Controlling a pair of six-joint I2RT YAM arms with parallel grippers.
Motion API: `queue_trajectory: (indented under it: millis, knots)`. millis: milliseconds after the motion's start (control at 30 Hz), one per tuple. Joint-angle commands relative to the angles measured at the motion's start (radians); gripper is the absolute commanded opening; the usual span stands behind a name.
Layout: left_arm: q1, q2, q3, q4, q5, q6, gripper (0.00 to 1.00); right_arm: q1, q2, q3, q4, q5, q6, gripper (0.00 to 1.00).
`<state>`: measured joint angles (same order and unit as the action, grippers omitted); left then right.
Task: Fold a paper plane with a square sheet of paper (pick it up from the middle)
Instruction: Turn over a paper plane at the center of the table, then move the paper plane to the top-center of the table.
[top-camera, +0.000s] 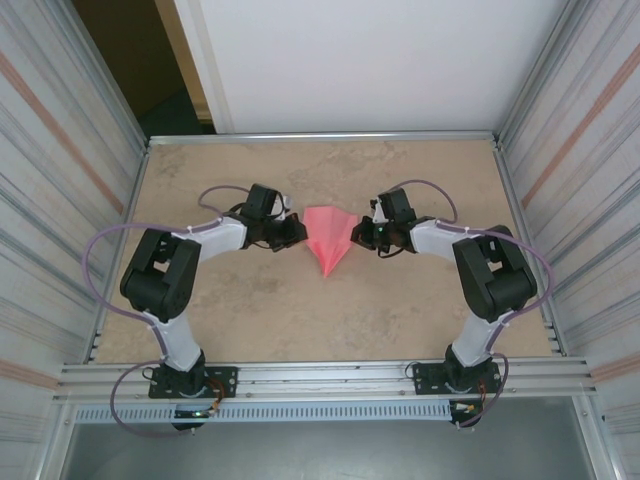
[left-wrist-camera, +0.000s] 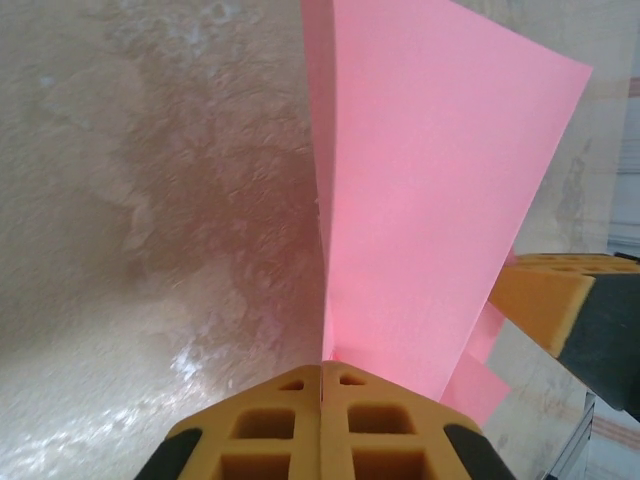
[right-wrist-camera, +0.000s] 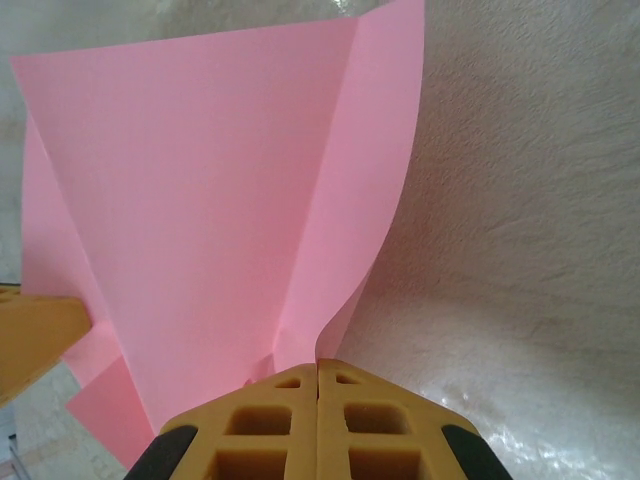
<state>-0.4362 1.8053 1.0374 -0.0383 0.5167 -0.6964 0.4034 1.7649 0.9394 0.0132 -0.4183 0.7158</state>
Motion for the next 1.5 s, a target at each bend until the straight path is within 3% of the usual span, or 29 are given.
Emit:
queue_trajectory:
  millis: [0, 233, 400, 567, 867, 1200, 1300, 1467]
  knots:
    - [0.004, 0.032, -0.009, 0.048, 0.050, 0.064, 0.00, -0.010, 0.039, 0.027, -0.039, -0.027, -0.050, 0.05]
    - [0.006, 0.064, -0.019, 0.067, 0.066, 0.070, 0.00, -0.015, 0.062, 0.039, -0.055, -0.046, -0.059, 0.13]
    - [0.004, 0.052, -0.029, 0.072, 0.074, 0.066, 0.00, -0.008, -0.044, 0.042, -0.122, -0.004, -0.077, 0.29]
    - [0.006, 0.039, -0.035, 0.071, 0.072, 0.066, 0.00, 0.071, -0.095, 0.042, -0.187, 0.078, -0.096, 0.39]
    - [0.005, 0.047, -0.046, 0.076, 0.072, 0.066, 0.00, 0.177, 0.017, 0.096, -0.185, 0.079, -0.082, 0.43]
    - [0.005, 0.045, -0.045, 0.077, 0.075, 0.068, 0.00, 0.195, 0.054, 0.137, -0.182, 0.036, -0.092, 0.43]
    - [0.005, 0.045, -0.045, 0.077, 0.076, 0.071, 0.00, 0.196, 0.049, 0.130, -0.179, 0.048, -0.086, 0.43]
    - [0.006, 0.045, -0.048, 0.074, 0.069, 0.070, 0.00, 0.190, 0.029, 0.122, -0.216, 0.173, -0.070, 0.46]
